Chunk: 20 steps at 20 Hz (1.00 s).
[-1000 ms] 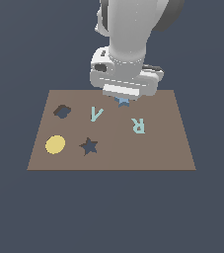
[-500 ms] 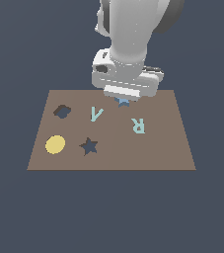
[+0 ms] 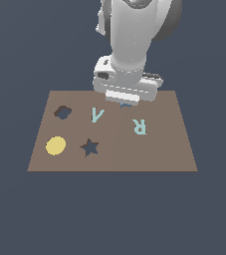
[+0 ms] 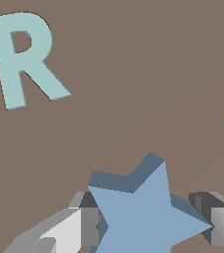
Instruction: Insert a designated object into the corresponding slot on a board.
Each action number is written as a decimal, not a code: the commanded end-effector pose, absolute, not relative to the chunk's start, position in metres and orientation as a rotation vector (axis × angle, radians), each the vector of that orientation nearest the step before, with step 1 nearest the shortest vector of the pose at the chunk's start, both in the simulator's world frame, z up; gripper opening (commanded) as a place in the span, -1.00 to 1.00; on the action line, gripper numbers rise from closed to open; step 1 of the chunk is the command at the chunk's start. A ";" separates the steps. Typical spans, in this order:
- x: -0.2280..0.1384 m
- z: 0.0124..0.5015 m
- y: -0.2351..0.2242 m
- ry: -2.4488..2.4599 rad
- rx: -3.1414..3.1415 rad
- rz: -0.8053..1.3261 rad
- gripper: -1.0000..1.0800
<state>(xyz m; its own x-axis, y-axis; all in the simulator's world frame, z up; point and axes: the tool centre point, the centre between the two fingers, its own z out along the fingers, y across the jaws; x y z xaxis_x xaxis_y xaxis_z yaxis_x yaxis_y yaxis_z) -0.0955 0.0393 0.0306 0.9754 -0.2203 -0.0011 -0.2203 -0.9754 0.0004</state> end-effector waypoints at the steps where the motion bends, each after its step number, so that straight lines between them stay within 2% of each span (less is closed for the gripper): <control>1: -0.095 0.030 0.039 -0.348 3.122 0.000 -1.00; 20: -0.097 0.031 0.034 -0.267 3.130 0.001 -1.00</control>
<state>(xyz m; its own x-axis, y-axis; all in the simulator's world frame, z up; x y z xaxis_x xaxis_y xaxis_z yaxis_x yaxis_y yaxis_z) -0.0963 0.0360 0.0309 0.9832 -0.1827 0.0008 -0.1827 -0.9832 -0.0003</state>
